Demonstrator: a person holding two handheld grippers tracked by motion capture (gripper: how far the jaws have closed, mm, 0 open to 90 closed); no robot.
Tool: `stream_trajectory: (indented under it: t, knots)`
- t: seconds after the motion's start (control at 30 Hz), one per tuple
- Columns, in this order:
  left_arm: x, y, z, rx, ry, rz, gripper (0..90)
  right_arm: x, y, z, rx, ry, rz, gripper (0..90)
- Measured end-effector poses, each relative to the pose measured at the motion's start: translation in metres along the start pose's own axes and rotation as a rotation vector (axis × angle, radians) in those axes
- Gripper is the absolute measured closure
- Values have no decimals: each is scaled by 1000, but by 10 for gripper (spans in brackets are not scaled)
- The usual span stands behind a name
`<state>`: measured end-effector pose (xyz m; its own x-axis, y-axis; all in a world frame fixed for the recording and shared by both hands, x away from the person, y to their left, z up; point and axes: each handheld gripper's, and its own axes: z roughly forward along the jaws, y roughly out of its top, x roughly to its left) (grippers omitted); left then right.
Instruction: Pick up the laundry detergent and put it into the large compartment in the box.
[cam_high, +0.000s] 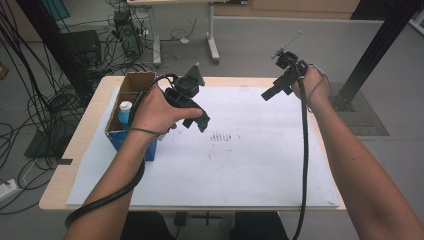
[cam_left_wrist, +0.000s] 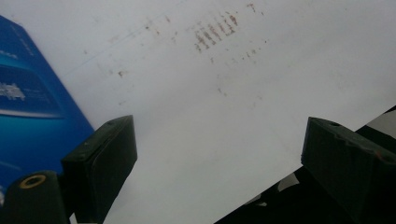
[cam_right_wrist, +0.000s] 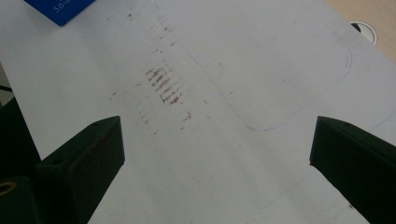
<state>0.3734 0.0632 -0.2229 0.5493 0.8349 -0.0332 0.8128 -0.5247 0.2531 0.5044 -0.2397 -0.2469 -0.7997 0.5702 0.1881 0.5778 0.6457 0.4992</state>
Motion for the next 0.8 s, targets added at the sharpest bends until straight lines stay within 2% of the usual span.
stream_trajectory:
  t: [0.43,0.67,0.8]
  knots:
    - [-13,-1,43,21,-39,15,108,-2,-1,0,-5,5,5,29]
    - [-17,-2,63,31,-34,30,105,-3,-2,2,-6,12,10,29]
    - [-18,-4,75,44,-48,24,104,-3,-2,3,-1,12,9,29]
